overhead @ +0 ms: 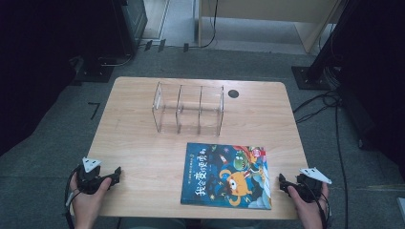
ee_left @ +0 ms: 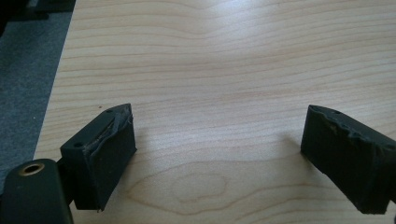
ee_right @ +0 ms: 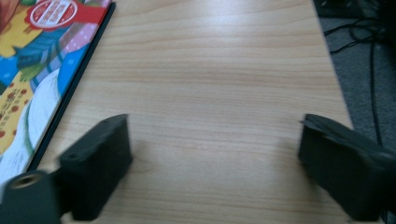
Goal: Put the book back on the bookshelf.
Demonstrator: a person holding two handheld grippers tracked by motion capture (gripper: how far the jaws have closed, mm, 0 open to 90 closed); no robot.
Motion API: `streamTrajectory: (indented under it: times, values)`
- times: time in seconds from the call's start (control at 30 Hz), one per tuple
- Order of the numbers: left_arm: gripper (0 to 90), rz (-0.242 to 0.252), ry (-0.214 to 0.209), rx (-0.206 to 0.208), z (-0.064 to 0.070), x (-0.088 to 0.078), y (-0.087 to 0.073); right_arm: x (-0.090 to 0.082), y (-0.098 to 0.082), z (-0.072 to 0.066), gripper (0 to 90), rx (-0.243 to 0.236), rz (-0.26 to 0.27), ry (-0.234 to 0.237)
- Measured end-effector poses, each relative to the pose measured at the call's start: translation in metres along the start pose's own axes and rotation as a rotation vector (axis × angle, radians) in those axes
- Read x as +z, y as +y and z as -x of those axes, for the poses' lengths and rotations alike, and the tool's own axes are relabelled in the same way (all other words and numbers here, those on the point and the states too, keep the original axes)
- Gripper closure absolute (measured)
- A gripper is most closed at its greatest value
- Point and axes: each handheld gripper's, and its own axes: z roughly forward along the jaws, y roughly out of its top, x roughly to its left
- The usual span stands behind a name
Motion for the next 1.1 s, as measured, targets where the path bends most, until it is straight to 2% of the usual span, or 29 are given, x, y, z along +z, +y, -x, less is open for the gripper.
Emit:
streamTrajectory:
  times: [0.03,0.07,0.1,0.17,0.23,0.33,0.4,0.5,0.57,0.6,0.73,0.9,0.93,1.0,1.03,1.1]
  values:
    - [10.3,0.000,-0.002,0.003,0.000,0.000,0.000,-0.001,0.000,0.000,18.1,0.007,0.008,-0.005]
    - [10.2,0.000,-0.002,0.003,0.000,0.000,0.000,-0.001,0.000,0.000,18.1,0.007,0.008,-0.005]
    - [10.3,-0.001,-0.007,0.007,0.000,-0.001,-0.001,-0.003,0.000,0.001,23.1,0.020,0.012,0.000]
    - [10.3,-0.004,-0.021,0.000,-0.001,-0.002,0.000,-0.004,0.001,0.000,25.2,0.027,0.016,0.016]
    - [10.3,0.007,-0.046,-0.025,0.000,-0.004,0.001,-0.006,0.002,-0.003,26.7,0.035,0.025,0.033]
    - [10.3,0.009,-0.047,-0.021,0.003,-0.005,0.002,-0.009,0.003,-0.007,28.1,0.029,0.036,0.039]
    - [10.4,0.020,-0.054,-0.013,0.011,-0.006,0.004,-0.012,0.006,-0.012,28.6,0.036,0.050,0.058]
    - [10.4,0.033,-0.073,-0.002,0.022,-0.008,0.008,-0.013,0.007,-0.015,35.0,0.069,0.070,0.090]
    - [10.4,0.036,-0.081,0.003,0.026,-0.009,0.009,-0.014,0.007,-0.018,40.5,0.055,0.075,0.085]
    - [10.4,0.038,-0.098,0.016,0.035,-0.009,0.011,-0.013,0.007,-0.021,41.9,0.046,0.080,0.077]
    - [10.4,0.033,-0.135,0.041,0.055,-0.007,0.014,-0.012,0.006,-0.025,48.4,0.039,0.082,0.102]
    - [10.5,0.025,-0.178,0.074,0.078,-0.004,0.018,-0.012,0.006,-0.030,56.0,0.070,0.093,0.123]
    - [10.6,0.025,-0.178,0.074,0.078,-0.004,0.018,-0.012,0.006,-0.030,56.0,0.070,0.093,0.123]
    - [10.6,0.026,-0.204,0.090,0.093,-0.002,0.020,-0.012,0.005,-0.033,57.3,0.087,0.086,0.139]
    - [10.6,0.026,-0.204,0.090,0.093,-0.002,0.020,-0.011,0.005,-0.034,58.0,0.090,0.086,0.143]
    - [10.6,0.026,-0.229,0.107,0.108,0.000,0.023,-0.011,0.006,-0.036,59.1,0.100,0.078,0.156]
